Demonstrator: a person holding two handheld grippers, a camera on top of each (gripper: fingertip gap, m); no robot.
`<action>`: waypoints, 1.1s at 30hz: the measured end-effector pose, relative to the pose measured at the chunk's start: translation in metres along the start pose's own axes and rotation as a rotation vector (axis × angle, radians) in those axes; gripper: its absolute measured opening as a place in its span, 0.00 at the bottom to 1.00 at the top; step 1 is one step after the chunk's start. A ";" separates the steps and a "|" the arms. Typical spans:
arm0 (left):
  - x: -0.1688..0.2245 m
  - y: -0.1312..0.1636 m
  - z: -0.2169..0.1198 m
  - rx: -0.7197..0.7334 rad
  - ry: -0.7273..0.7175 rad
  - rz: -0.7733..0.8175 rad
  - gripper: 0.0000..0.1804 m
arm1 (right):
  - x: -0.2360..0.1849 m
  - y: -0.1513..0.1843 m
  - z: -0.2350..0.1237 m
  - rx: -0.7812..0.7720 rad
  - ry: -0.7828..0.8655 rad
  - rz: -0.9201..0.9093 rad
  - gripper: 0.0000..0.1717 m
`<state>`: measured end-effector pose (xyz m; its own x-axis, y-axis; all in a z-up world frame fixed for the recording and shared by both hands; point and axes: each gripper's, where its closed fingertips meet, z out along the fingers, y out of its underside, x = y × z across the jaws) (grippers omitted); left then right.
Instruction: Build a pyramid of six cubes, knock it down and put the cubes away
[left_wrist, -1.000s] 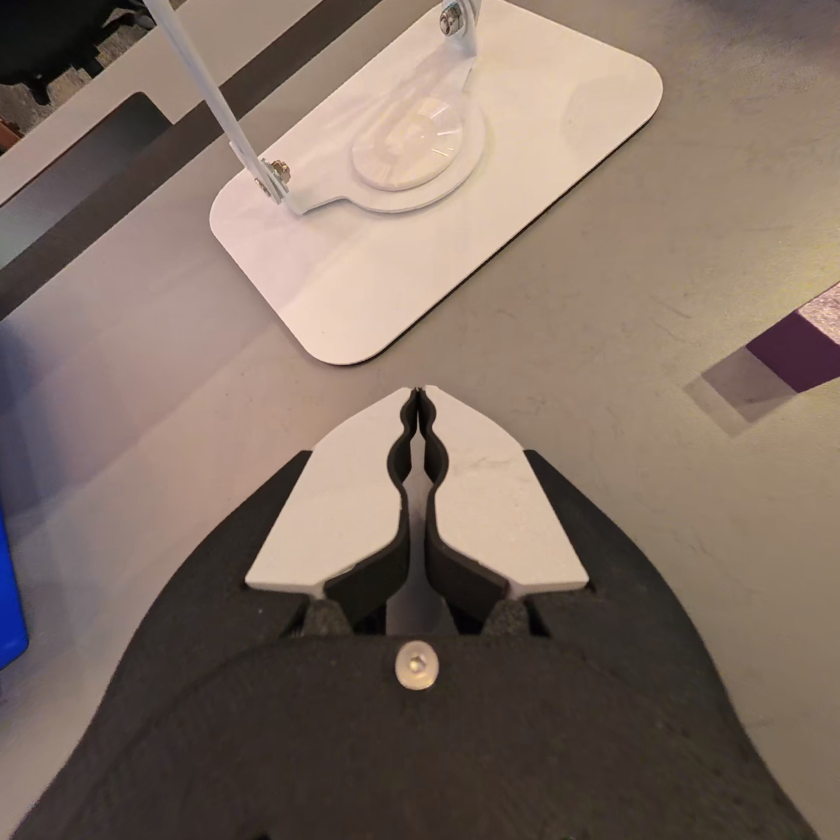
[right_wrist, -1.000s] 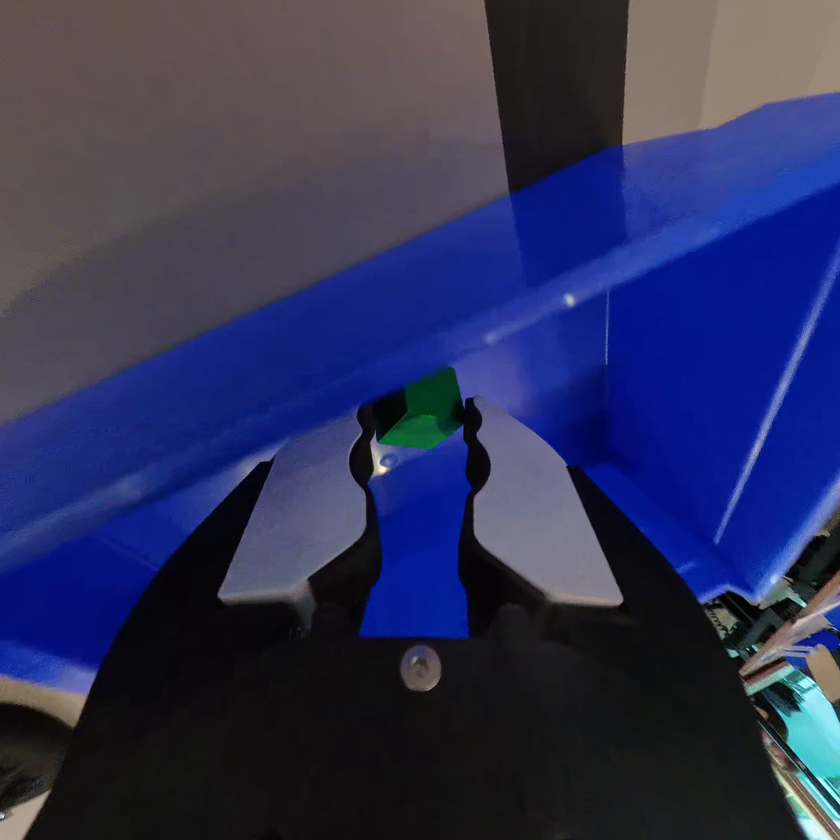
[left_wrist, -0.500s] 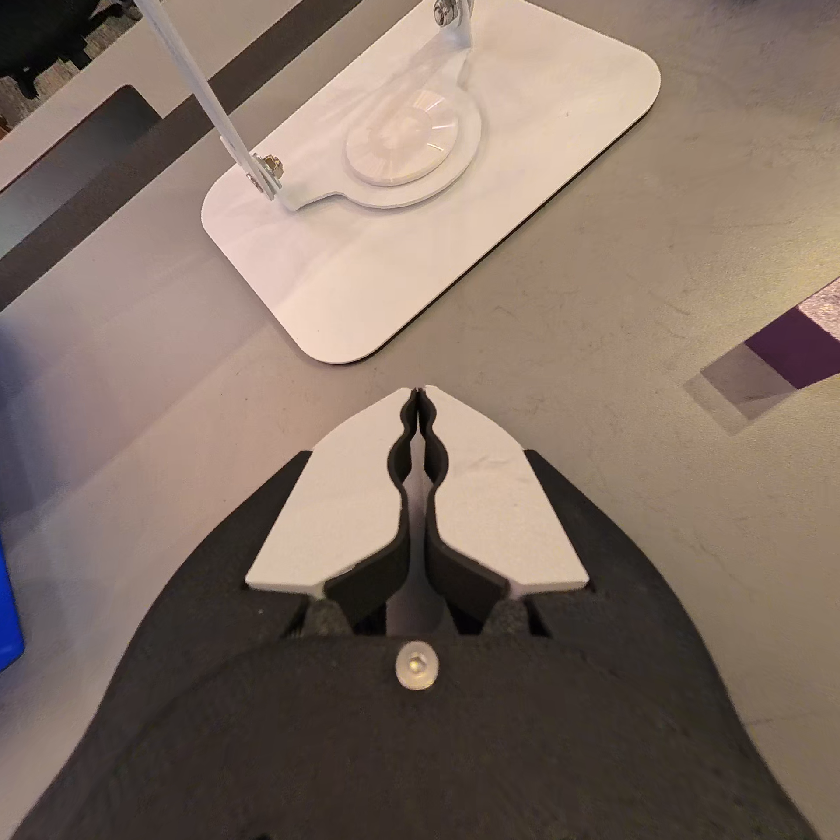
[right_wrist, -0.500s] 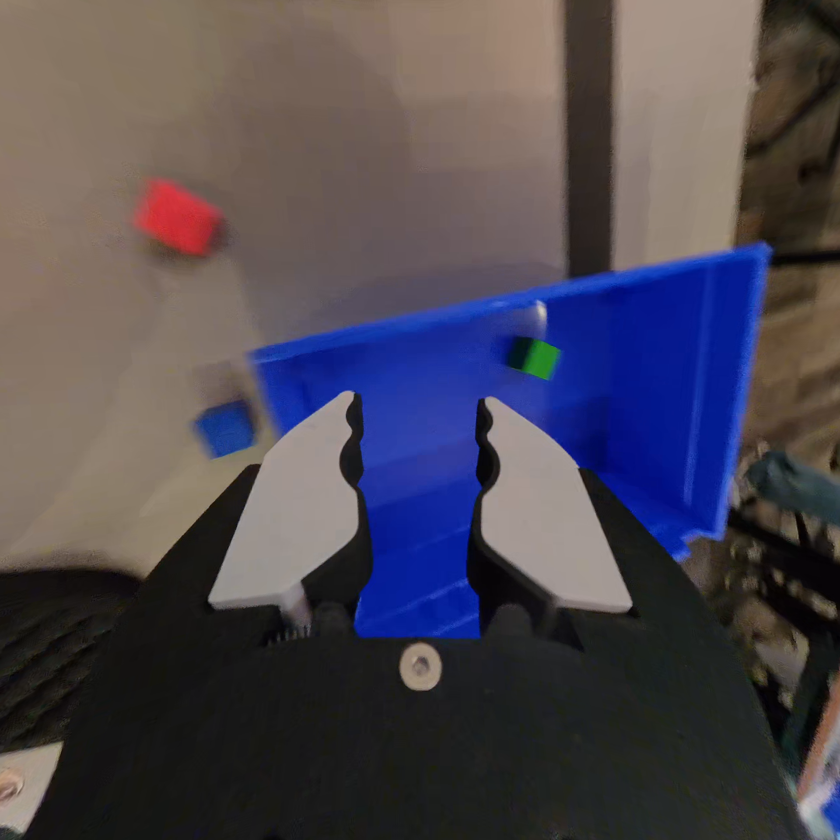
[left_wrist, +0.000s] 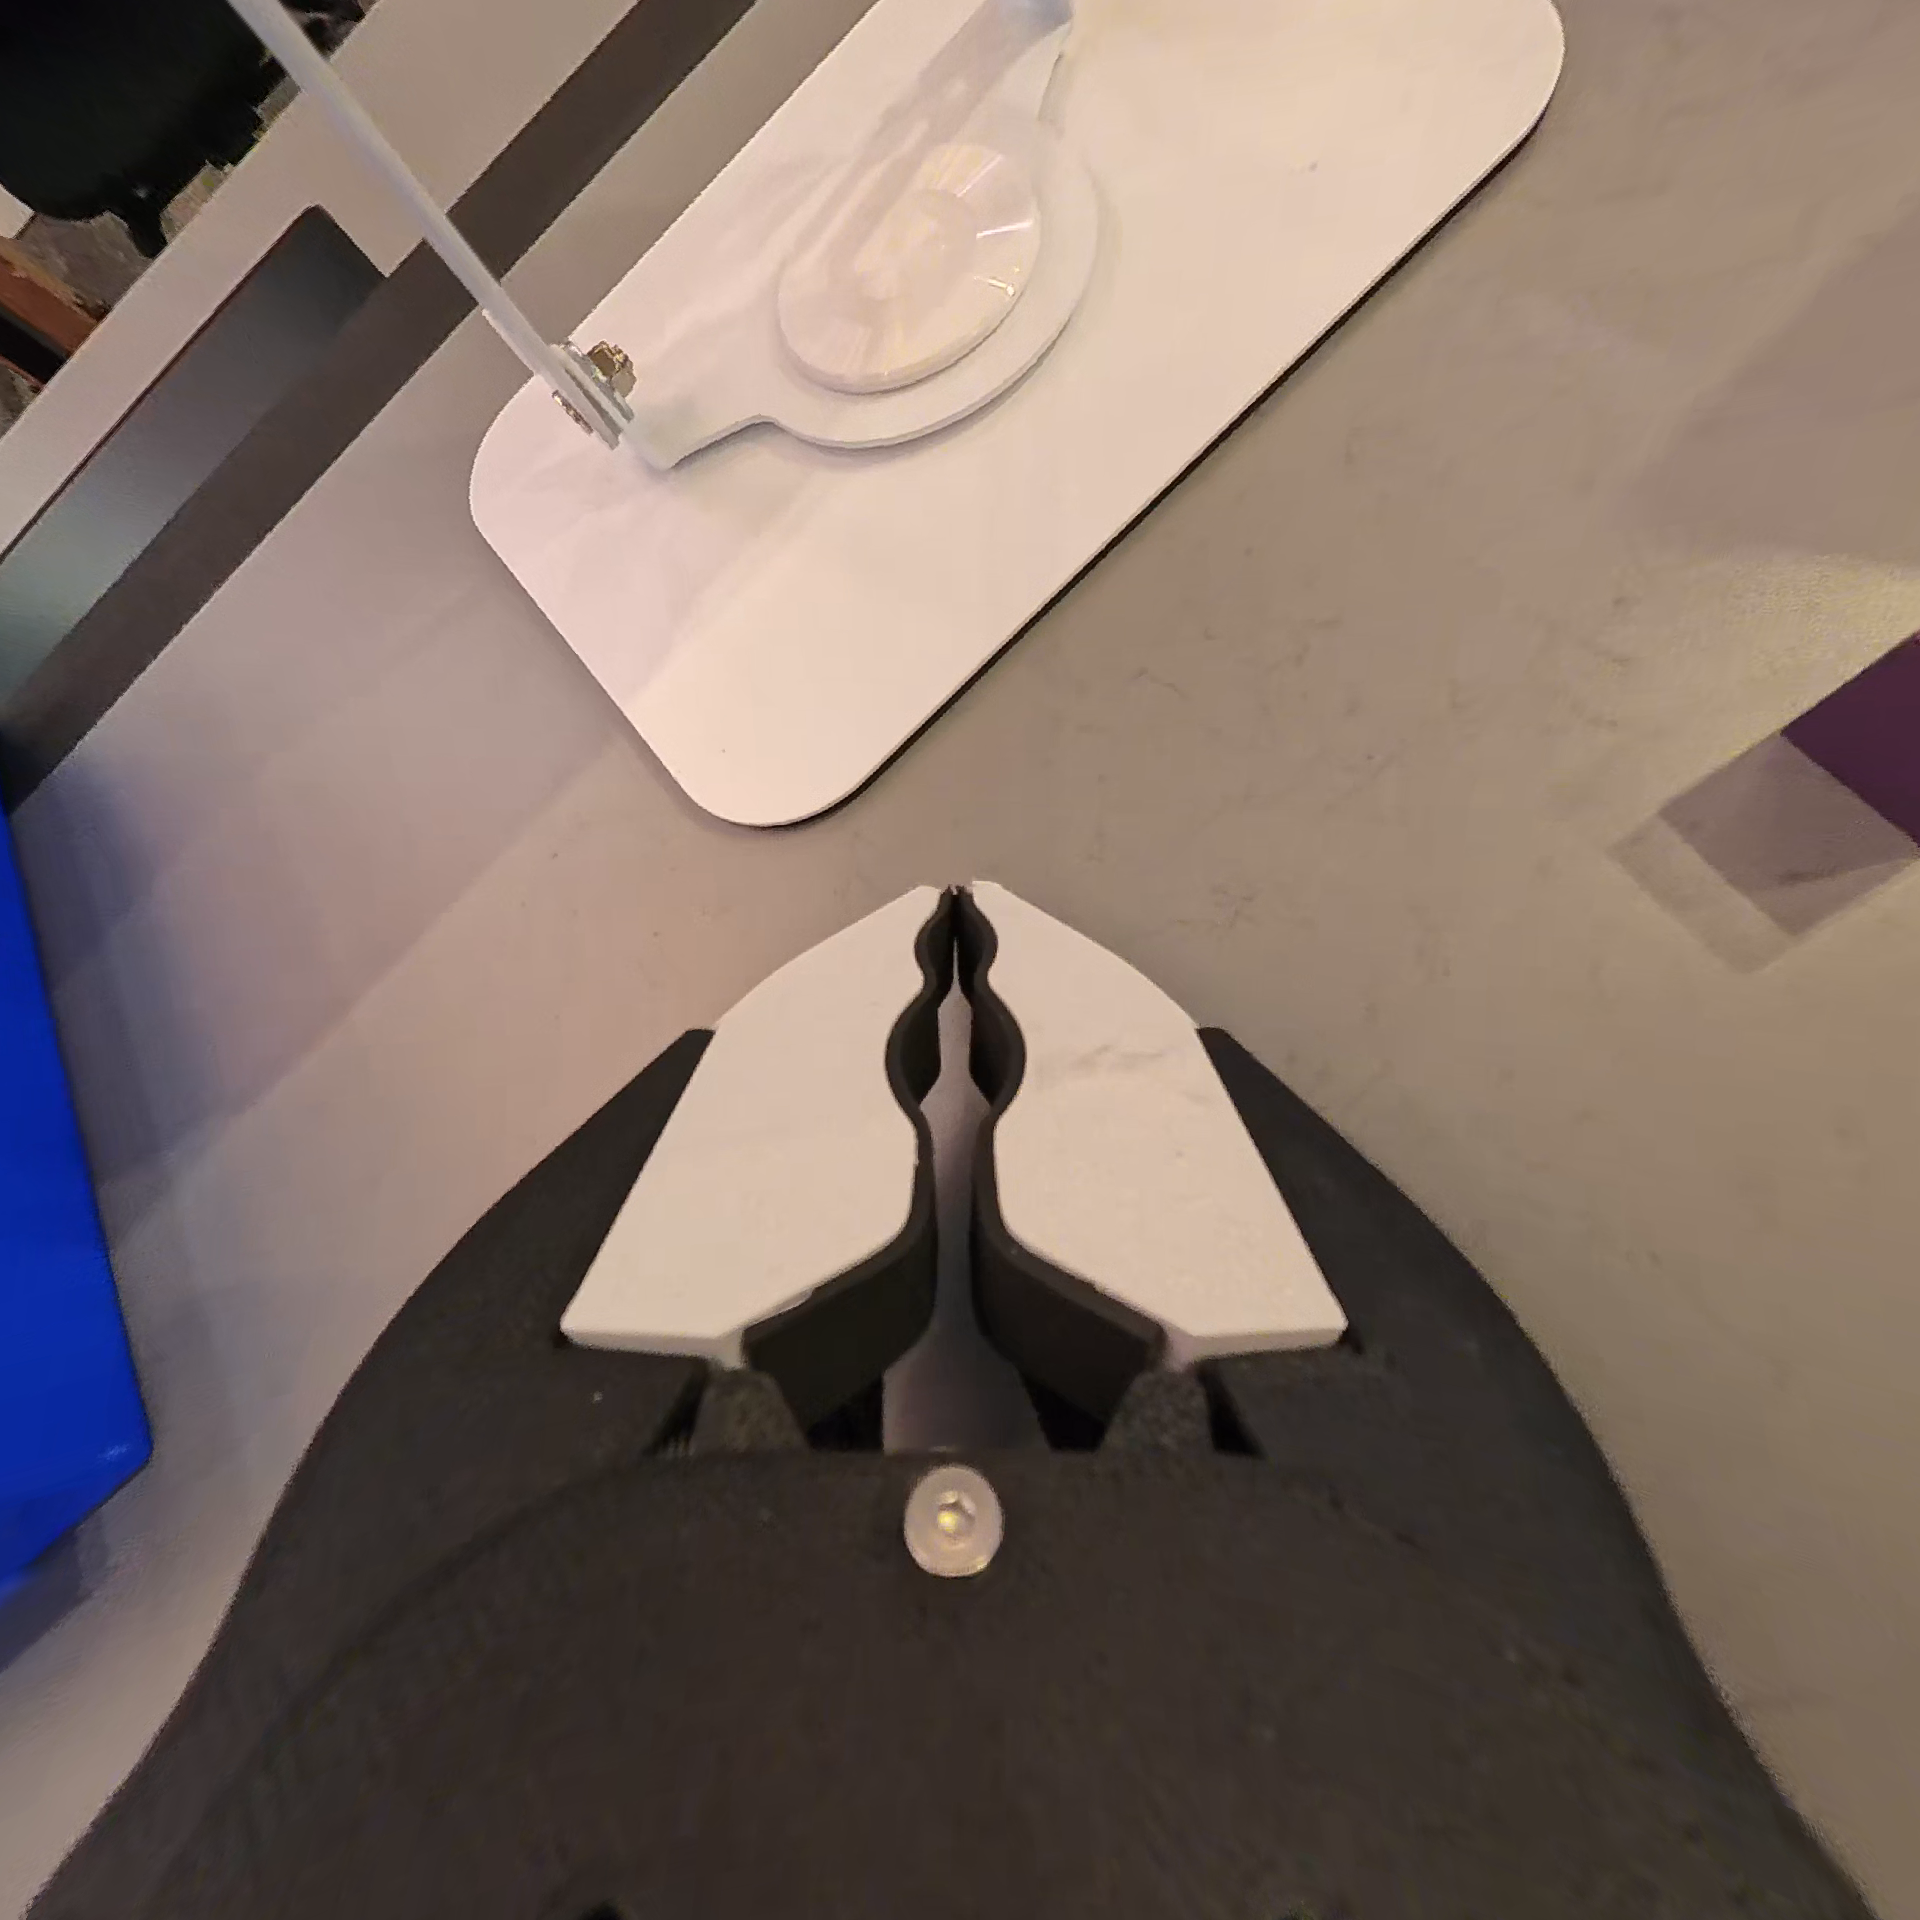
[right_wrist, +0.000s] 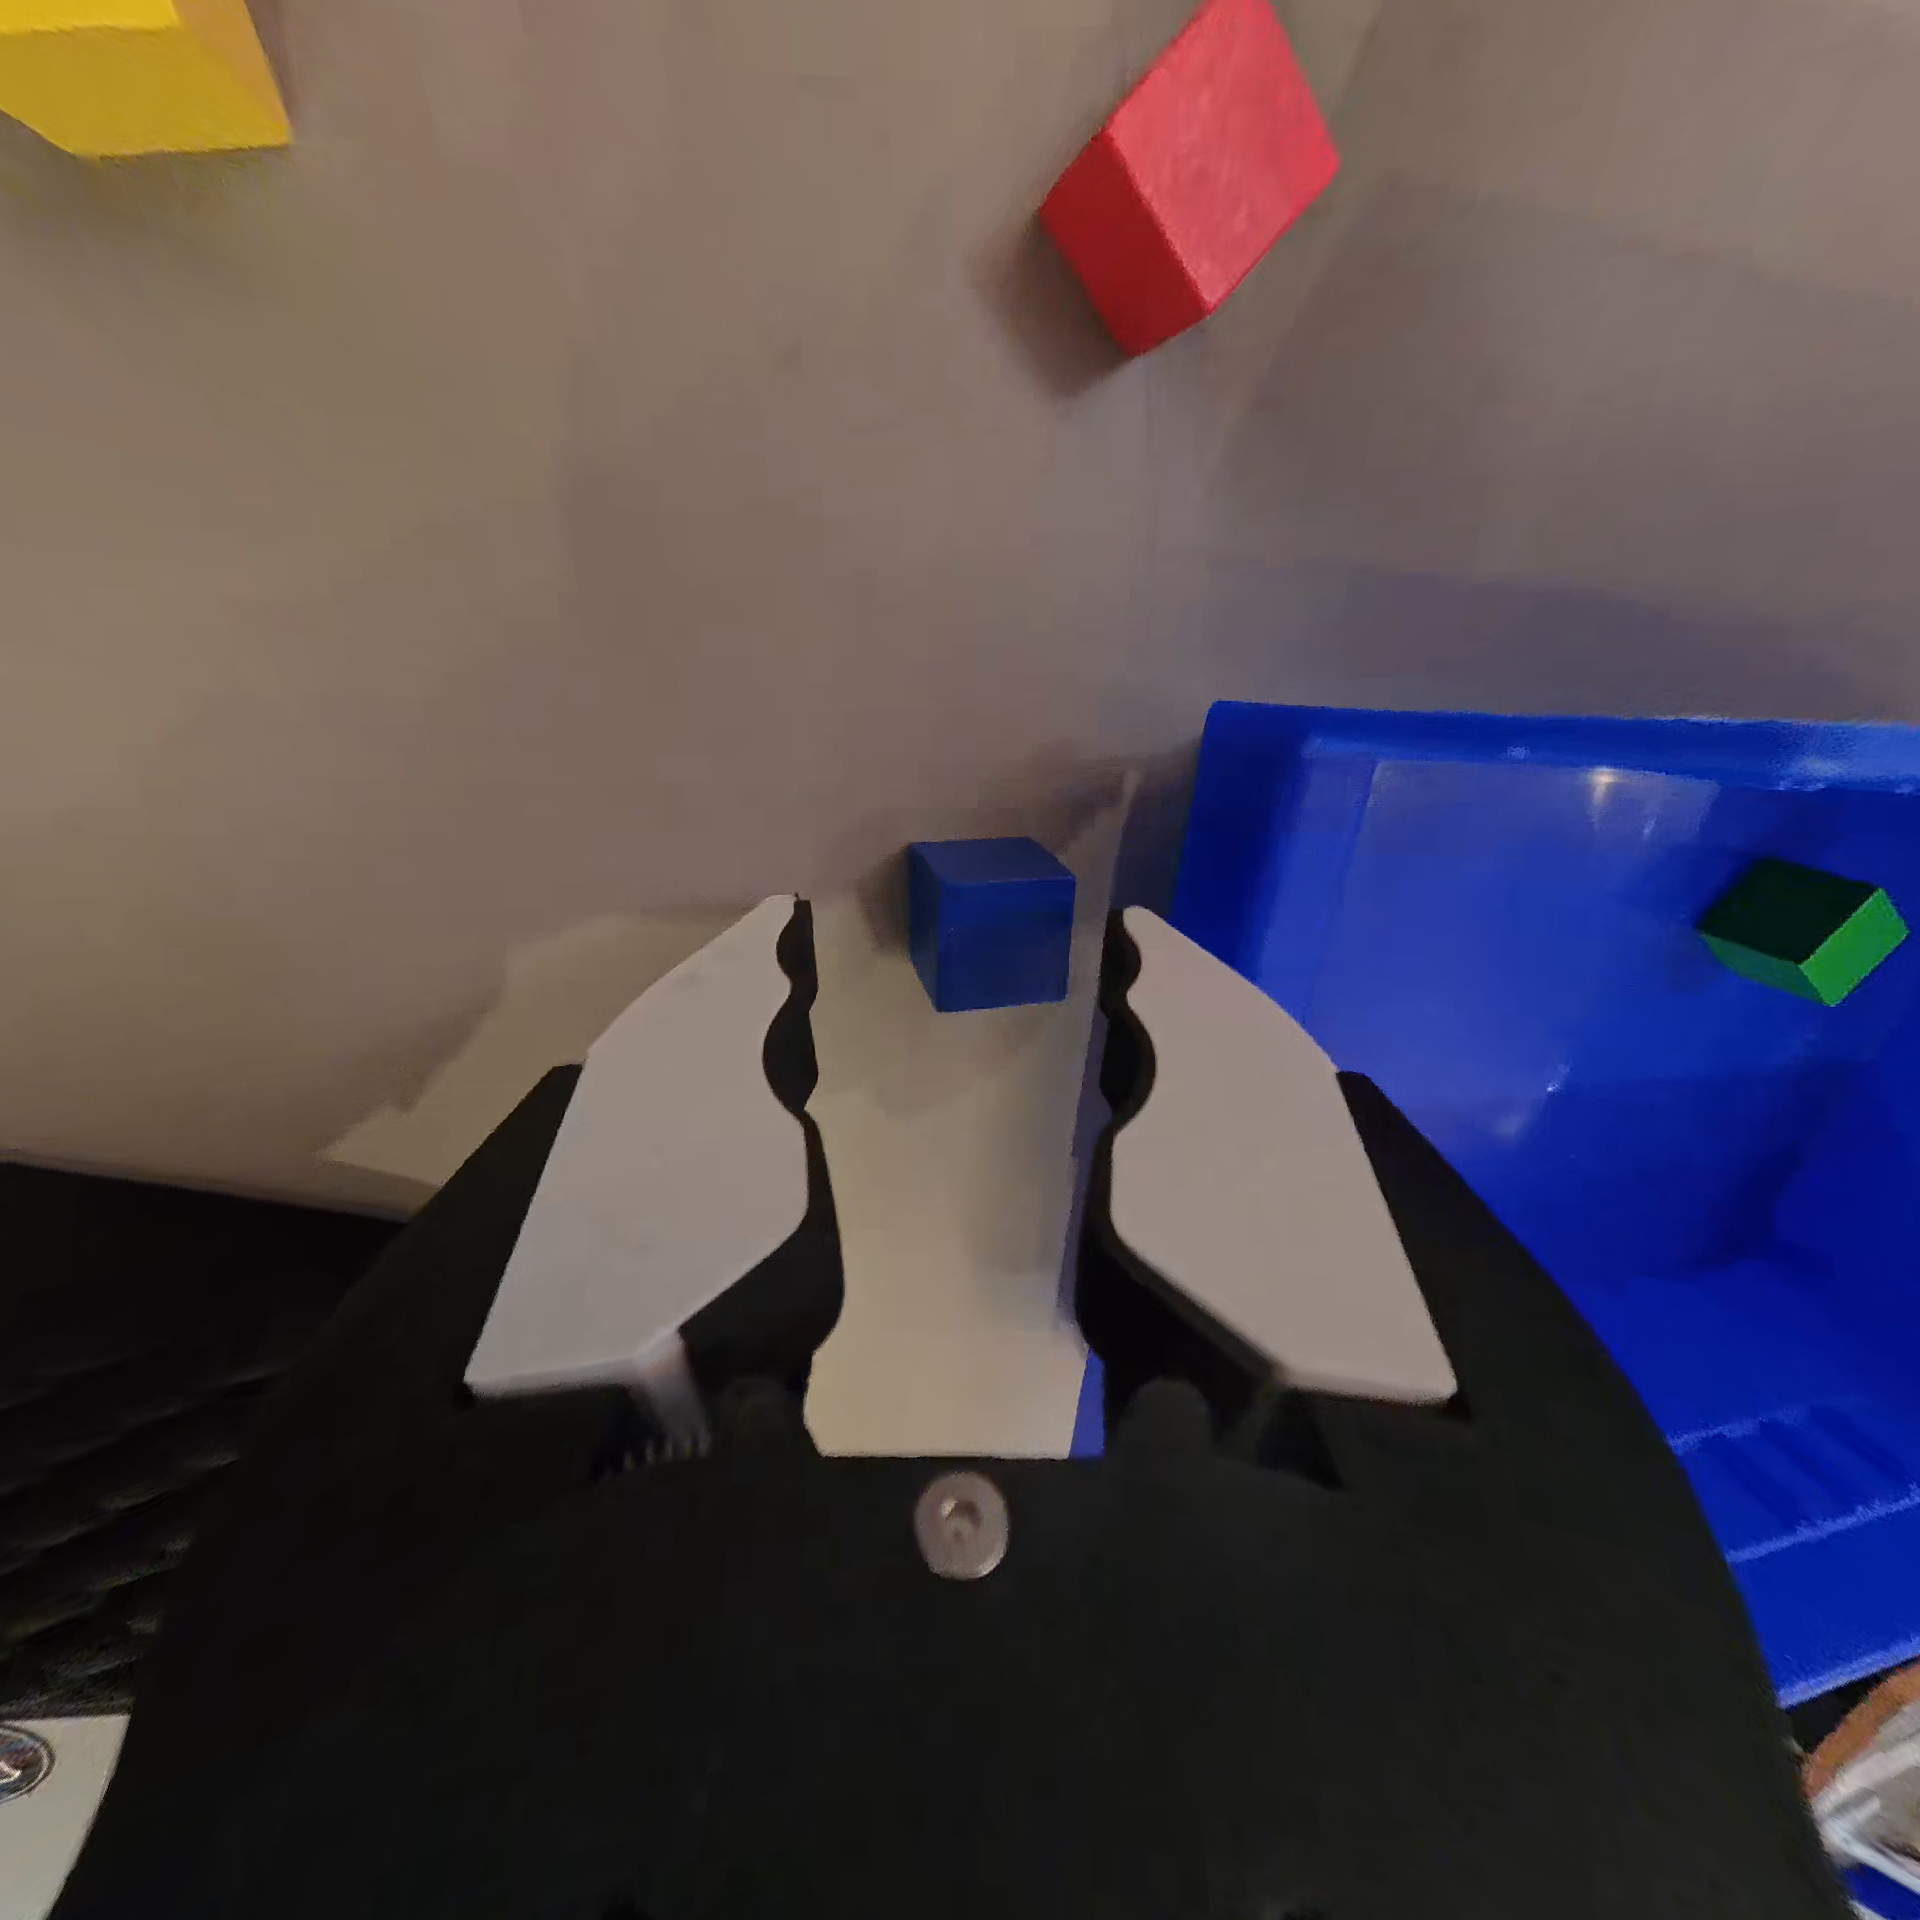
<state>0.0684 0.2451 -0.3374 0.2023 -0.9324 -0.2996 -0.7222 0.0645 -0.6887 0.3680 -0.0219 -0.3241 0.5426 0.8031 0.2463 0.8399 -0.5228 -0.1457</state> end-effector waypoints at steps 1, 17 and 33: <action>0.000 0.000 0.001 -0.005 -0.002 0.006 0.00 | 0.001 0.003 0.003 -0.018 0.003 0.001 0.31; 0.000 0.001 0.001 -0.006 -0.003 0.008 0.00 | 0.084 -0.023 -0.076 0.223 0.217 0.216 0.17; 0.001 0.001 0.001 -0.005 0.007 0.006 0.00 | 0.226 0.086 0.025 -0.123 0.231 0.884 0.17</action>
<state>0.0688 0.2440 -0.3387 0.1931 -0.9345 -0.2989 -0.7269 0.0684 -0.6834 0.5630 0.1218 -0.3047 0.9592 0.0270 0.2813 0.1068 -0.9562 -0.2724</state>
